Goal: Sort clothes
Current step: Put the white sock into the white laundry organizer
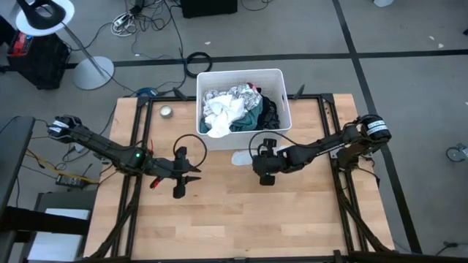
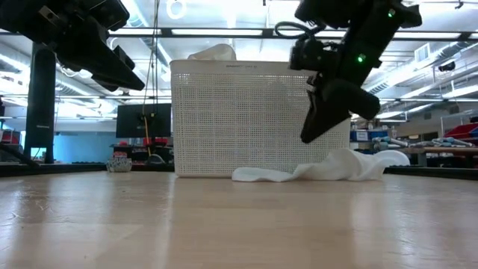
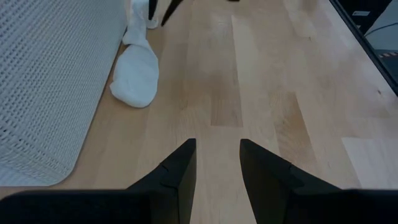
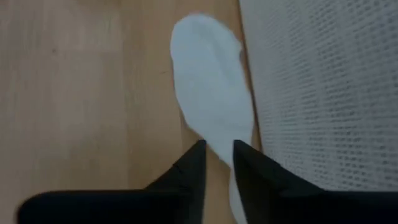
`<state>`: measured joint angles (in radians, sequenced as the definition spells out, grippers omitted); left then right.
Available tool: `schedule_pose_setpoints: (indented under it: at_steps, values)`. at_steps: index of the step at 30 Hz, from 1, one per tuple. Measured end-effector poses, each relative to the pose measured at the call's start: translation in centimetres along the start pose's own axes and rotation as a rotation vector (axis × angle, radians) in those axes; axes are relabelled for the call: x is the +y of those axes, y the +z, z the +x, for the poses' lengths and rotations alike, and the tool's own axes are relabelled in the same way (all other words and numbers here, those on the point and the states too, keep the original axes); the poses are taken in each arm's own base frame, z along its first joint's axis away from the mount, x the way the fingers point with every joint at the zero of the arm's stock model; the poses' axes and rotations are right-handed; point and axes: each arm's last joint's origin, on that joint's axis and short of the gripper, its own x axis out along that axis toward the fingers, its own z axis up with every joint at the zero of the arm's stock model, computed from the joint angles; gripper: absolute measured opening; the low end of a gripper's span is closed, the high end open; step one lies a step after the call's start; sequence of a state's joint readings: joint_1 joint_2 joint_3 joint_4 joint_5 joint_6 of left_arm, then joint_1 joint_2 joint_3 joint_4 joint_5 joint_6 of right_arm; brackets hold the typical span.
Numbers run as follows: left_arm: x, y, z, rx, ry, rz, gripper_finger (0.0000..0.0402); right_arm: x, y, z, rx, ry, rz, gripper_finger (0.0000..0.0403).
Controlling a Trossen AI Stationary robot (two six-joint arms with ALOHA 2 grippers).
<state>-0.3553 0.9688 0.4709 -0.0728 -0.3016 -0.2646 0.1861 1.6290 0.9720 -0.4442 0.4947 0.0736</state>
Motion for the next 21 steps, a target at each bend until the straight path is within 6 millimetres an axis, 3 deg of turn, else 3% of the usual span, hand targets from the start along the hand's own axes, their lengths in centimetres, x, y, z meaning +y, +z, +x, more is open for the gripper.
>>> schedule_pose_setpoints:
  at_steps: [6, 11, 16, 21]
  values:
    - [0.0, 0.0, 0.0, 0.000, 0.000, 0.001, 0.0129, 0.5, -1.6, 1.2, -0.001, -0.001, -0.134, 0.0163]
    - [0.0, 0.0, 0.0, -0.001, 0.000, 0.000, 0.0129, 0.3, -2.0, 2.6, -0.079, -0.017, -0.183, 0.0202]
    - [0.0, 0.1, 0.0, -0.006, -0.002, -0.002, 0.0129, 0.1, -3.0, 4.9, -0.023, -0.028, -0.235, 0.0194]
    - [0.0, 0.1, 0.0, -0.007, -0.007, -0.003, 0.0129, 0.7, -3.3, 6.3, 0.003, -0.062, -0.263, 0.0140]
